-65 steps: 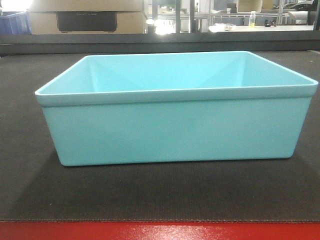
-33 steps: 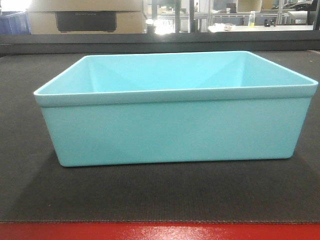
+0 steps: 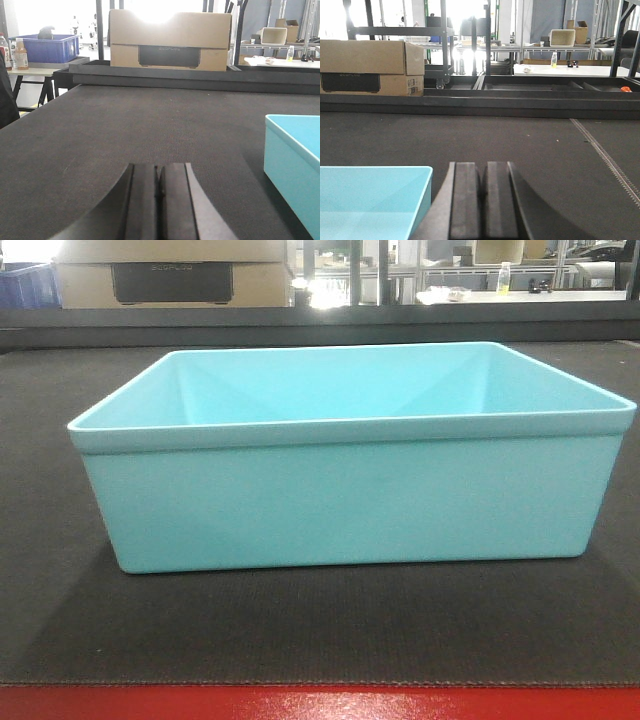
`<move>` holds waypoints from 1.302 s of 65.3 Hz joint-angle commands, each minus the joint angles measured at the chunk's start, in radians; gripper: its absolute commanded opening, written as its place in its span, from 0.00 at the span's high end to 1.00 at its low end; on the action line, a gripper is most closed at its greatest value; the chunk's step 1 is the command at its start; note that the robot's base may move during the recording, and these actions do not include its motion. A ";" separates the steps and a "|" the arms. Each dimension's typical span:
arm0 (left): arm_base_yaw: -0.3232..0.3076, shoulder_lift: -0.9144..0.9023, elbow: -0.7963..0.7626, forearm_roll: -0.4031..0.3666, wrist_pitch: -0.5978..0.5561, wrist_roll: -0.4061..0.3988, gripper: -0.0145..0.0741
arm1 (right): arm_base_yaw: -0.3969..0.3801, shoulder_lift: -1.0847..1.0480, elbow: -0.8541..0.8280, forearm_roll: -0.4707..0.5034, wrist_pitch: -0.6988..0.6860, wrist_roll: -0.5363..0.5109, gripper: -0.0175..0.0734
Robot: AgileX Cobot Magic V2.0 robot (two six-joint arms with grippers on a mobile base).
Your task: Fetch blue bin and place on conveyor start
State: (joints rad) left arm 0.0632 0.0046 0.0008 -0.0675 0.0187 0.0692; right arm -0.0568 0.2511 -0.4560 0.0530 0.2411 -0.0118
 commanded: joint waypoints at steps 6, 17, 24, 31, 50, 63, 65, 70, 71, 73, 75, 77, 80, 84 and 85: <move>-0.001 -0.005 -0.001 0.002 -0.019 0.005 0.96 | 0.000 -0.005 -0.001 -0.007 -0.026 -0.005 0.99; -0.001 -0.005 -0.001 0.002 -0.019 0.005 0.96 | -0.002 -0.005 0.028 0.019 -0.073 -0.005 0.99; -0.001 -0.005 -0.001 0.002 -0.019 0.005 0.96 | -0.003 -0.019 0.107 0.019 -0.140 -0.005 0.99; -0.001 -0.005 -0.001 0.002 -0.019 0.005 0.96 | -0.003 -0.075 0.202 0.020 -0.158 -0.005 0.99; -0.001 -0.005 -0.001 0.002 -0.019 0.005 0.96 | -0.035 -0.251 0.413 0.021 -0.180 -0.005 0.99; -0.001 -0.005 -0.001 0.002 -0.019 0.005 0.96 | -0.041 -0.251 0.456 0.021 -0.211 -0.005 0.99; -0.001 -0.005 -0.001 0.002 -0.019 0.005 0.96 | -0.041 -0.251 0.456 0.021 -0.211 -0.005 0.99; -0.001 -0.005 -0.001 0.002 -0.019 0.005 0.96 | -0.041 -0.251 0.456 0.021 -0.222 -0.005 0.99; -0.001 -0.005 -0.001 0.002 -0.019 0.005 0.96 | -0.041 -0.251 0.456 0.021 -0.224 -0.005 0.99; -0.001 -0.005 -0.001 0.002 -0.019 0.005 0.96 | -0.041 -0.251 0.456 0.021 -0.231 -0.005 0.99; -0.001 -0.005 -0.001 0.002 -0.019 0.005 0.96 | -0.041 -0.251 0.456 0.021 -0.235 -0.005 0.99; -0.001 -0.005 -0.001 0.002 -0.019 0.005 0.96 | -0.041 -0.251 0.456 0.021 -0.235 -0.005 0.99; -0.001 -0.005 -0.001 0.002 -0.019 0.005 0.96 | -0.041 -0.251 0.456 0.021 -0.246 -0.005 0.99; -0.001 -0.005 -0.001 0.002 -0.019 0.005 0.96 | -0.041 -0.251 0.456 0.021 -0.246 -0.005 0.99; -0.001 -0.005 -0.001 0.002 -0.019 0.005 0.96 | -0.041 -0.251 0.456 0.021 -0.246 -0.005 0.99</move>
State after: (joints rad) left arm 0.0632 0.0046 0.0029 -0.0675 0.0177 0.0692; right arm -0.0939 0.0033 0.0000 0.0721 0.0289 -0.0118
